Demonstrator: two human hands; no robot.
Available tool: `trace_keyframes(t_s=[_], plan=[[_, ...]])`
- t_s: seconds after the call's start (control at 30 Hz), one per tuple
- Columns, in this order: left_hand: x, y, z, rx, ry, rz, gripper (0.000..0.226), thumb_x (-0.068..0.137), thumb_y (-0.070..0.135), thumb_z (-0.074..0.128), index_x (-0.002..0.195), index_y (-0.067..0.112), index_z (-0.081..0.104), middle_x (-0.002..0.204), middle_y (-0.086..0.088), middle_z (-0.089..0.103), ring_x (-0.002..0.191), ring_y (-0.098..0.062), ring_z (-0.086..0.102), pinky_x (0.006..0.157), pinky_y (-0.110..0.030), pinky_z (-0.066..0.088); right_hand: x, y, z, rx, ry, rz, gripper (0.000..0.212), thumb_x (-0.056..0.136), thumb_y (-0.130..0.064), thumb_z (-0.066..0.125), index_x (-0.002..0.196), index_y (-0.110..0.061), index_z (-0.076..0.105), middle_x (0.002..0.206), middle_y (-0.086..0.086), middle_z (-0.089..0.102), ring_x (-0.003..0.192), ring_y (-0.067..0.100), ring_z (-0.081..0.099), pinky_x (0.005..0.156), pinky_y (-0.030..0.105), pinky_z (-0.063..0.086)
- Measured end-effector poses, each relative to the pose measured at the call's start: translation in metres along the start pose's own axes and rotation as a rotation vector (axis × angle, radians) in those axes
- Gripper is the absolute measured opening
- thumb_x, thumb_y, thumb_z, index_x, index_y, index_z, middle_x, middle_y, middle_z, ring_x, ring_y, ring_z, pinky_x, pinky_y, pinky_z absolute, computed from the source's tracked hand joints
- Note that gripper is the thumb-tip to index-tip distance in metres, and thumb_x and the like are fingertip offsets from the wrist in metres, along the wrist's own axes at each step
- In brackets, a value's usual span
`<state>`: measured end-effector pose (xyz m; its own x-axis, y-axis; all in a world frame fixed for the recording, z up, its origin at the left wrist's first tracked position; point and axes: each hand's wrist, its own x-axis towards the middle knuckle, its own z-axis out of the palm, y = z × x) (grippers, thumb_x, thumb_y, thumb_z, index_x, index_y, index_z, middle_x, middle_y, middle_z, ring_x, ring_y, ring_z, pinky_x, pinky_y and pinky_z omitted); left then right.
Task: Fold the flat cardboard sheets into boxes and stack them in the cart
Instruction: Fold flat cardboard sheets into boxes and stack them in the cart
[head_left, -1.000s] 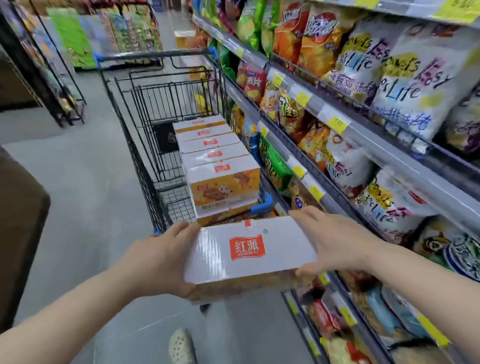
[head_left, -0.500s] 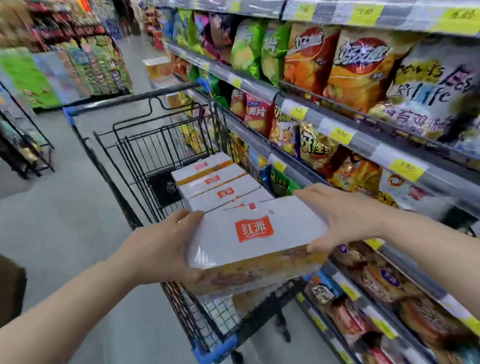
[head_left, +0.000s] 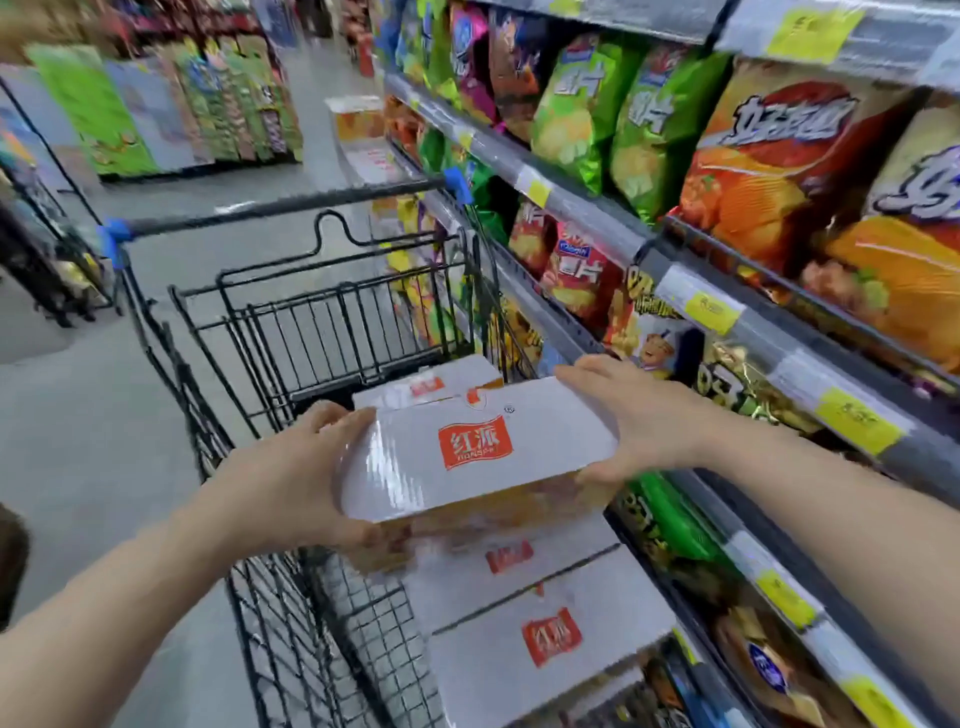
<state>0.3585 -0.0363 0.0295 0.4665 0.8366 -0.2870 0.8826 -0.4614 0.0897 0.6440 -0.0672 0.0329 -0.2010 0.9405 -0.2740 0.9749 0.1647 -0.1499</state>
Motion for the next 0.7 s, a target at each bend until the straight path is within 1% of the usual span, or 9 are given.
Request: trace_keyframes(t_s=[0.03,0.07,0.13,0.2,0.33,0.4,0.53,0.6,0.7], plan=[[0.015,-0.004,-0.002,-0.028,0.000,-0.036,0.122,0.039,0.081,0.044,0.143,0.032,0.003,0.140,0.015,0.019,0.098,-0.007,0.048,0.064,-0.017,0.041,0.021,0.006,-0.004,0.009,-0.002,-0.015,0.098,0.075,-0.051,0.064,0.146,-0.029,0.000,0.151,-0.012,0.006,0.139,0.010,0.013,0.100,0.033,0.037],[0.028,-0.006,-0.002,-0.051,-0.001,-0.068,0.118,0.048,0.077,0.056,0.143,0.031,0.003,0.142,0.014,0.018,0.104,-0.009,0.049,0.069,-0.019,0.044,0.036,0.010,-0.006,0.020,-0.002,-0.025,0.098,0.074,-0.051,0.065,0.146,-0.029,0.001,0.151,-0.011,0.006,0.139,0.010,0.013,0.101,0.034,0.037],[0.054,-0.015,0.000,-0.096,0.017,-0.128,0.113,0.056,0.067,0.067,0.143,0.032,0.004,0.144,0.012,0.017,0.113,-0.013,0.049,0.083,-0.027,0.049,0.069,0.021,-0.010,0.031,0.005,-0.048,0.099,0.074,-0.050,0.066,0.146,-0.029,0.000,0.152,-0.011,0.005,0.139,0.009,0.011,0.102,0.032,0.035],[0.077,-0.020,0.001,-0.136,0.042,-0.168,0.113,0.057,0.063,0.069,0.143,0.031,0.005,0.146,0.011,0.017,0.114,-0.015,0.049,0.087,-0.032,0.050,0.097,0.029,-0.011,0.054,0.024,-0.065,0.100,0.074,-0.048,0.067,0.146,-0.028,0.001,0.152,-0.010,0.006,0.139,0.009,0.009,0.103,0.030,0.033],[0.124,-0.031,0.000,-0.141,0.105,-0.260,0.108,0.067,0.054,0.069,0.144,0.029,-0.001,0.152,0.009,0.007,0.120,-0.017,0.047,0.087,-0.030,0.046,0.155,0.045,-0.014,0.084,0.079,-0.098,0.100,0.072,-0.043,0.071,0.145,-0.026,0.004,0.148,-0.005,0.010,0.136,0.014,0.013,0.098,0.032,0.036],[0.142,-0.035,-0.002,-0.149,0.118,-0.283,0.109,0.067,0.055,0.068,0.144,0.029,-0.005,0.153,0.010,0.001,0.125,-0.019,0.043,0.089,-0.031,0.045,0.177,0.051,-0.015,0.086,0.110,-0.118,0.101,0.070,-0.041,0.073,0.145,-0.025,0.006,0.146,-0.003,0.013,0.135,0.016,0.016,0.096,0.032,0.037],[0.171,-0.043,-0.007,-0.191,0.098,-0.302,0.111,0.064,0.053,0.071,0.144,0.028,-0.002,0.154,0.007,0.003,0.134,-0.018,0.030,0.100,-0.033,0.038,0.217,0.064,-0.013,0.115,0.095,-0.148,0.102,0.069,-0.035,0.075,0.145,-0.018,0.010,0.144,0.001,0.018,0.135,0.017,0.018,0.104,0.028,0.028],[0.183,-0.047,-0.006,-0.190,0.095,-0.296,0.110,0.065,0.048,0.074,0.144,0.028,0.001,0.154,0.007,0.007,0.133,-0.017,0.031,0.099,-0.033,0.038,0.234,0.070,-0.010,0.116,0.071,-0.160,0.103,0.068,-0.038,0.075,0.145,-0.016,0.011,0.143,0.003,0.019,0.135,0.021,0.019,0.107,0.031,0.027],[0.196,-0.052,-0.003,-0.191,0.073,-0.315,0.108,0.066,0.044,0.075,0.145,0.028,0.002,0.154,0.008,0.008,0.133,-0.016,0.031,0.096,-0.032,0.039,0.254,0.077,-0.003,0.120,0.034,-0.163,0.110,0.062,-0.048,0.074,0.146,-0.017,0.010,0.144,0.004,0.019,0.135,0.026,0.021,0.110,0.040,0.028]])
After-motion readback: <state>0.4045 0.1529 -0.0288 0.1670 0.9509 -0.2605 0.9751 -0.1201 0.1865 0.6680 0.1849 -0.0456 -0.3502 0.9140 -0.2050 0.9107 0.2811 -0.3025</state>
